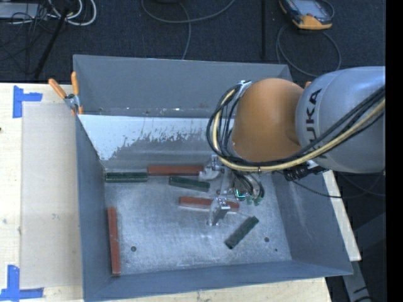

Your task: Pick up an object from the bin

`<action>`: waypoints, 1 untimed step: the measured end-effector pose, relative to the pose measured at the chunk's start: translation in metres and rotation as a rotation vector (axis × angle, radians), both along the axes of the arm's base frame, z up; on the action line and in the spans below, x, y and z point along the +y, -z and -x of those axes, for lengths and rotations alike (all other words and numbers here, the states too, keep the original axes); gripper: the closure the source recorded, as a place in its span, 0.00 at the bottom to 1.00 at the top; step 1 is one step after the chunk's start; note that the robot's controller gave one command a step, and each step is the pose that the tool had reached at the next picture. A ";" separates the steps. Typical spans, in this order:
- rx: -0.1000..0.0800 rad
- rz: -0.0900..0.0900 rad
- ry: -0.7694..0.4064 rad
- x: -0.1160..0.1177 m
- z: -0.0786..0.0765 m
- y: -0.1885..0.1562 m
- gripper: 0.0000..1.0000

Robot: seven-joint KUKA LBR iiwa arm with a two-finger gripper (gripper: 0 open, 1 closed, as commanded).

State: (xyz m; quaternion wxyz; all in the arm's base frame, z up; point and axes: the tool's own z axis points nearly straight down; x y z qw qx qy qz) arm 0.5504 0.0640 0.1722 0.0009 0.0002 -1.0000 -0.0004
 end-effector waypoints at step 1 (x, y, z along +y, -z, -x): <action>-0.007 -0.002 -0.096 -0.035 -0.031 0.096 1.00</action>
Offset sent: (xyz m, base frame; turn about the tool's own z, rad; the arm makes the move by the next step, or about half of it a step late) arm 0.0000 0.0000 0.0000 0.0000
